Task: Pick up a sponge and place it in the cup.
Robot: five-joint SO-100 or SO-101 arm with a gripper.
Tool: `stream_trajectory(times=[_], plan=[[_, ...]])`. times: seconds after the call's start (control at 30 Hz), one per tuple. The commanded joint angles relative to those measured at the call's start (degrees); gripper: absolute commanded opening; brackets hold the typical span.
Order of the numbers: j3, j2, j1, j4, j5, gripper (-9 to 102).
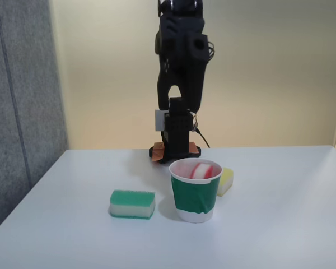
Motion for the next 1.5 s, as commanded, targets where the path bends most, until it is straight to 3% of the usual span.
stream_trajectory(times=[0.0, 0.57, 0.97, 1.47], plan=[[5.80, 10.28, -1.76, 0.18, 8.88, 0], [31.99, 46.05, 1.32, 0.44, 20.83, 0], [43.59, 46.05, 6.94, -3.25, 17.75, 0], [53.26, 46.14, 7.47, 5.71, 21.27, 0]])
